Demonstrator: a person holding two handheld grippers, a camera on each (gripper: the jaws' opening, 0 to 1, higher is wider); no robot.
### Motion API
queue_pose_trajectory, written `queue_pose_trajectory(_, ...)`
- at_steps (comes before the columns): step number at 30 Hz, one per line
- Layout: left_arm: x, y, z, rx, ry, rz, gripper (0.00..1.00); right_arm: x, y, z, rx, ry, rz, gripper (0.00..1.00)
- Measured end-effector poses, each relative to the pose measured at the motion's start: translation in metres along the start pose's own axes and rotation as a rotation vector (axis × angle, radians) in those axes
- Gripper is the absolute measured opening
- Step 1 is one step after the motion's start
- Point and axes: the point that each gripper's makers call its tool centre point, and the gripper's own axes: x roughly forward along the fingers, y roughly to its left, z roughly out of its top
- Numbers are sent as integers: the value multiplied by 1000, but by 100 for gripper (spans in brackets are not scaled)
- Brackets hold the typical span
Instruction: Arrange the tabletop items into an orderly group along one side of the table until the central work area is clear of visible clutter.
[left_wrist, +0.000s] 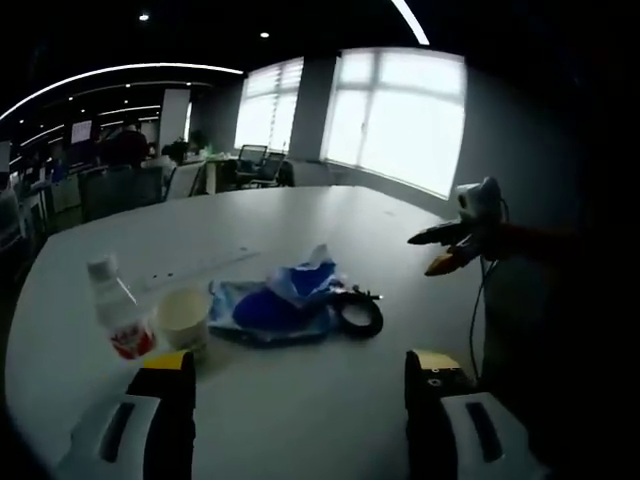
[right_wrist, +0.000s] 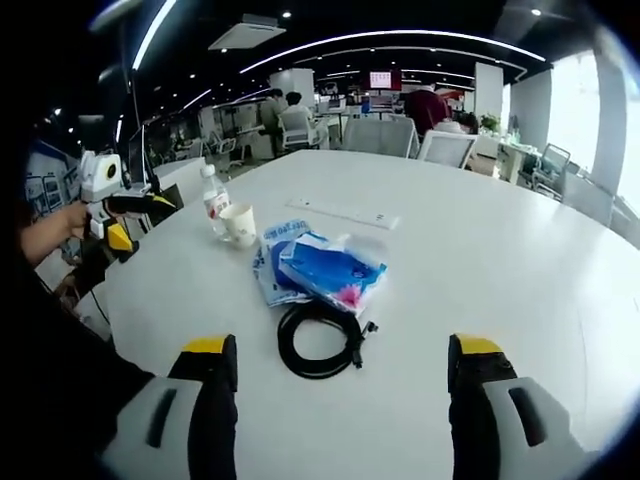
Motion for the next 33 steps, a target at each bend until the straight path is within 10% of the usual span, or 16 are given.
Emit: queue_pose_trajectory(33, 93, -32, 25, 10, -14, -27, 62, 57, -5, -3, 3, 28, 52, 58)
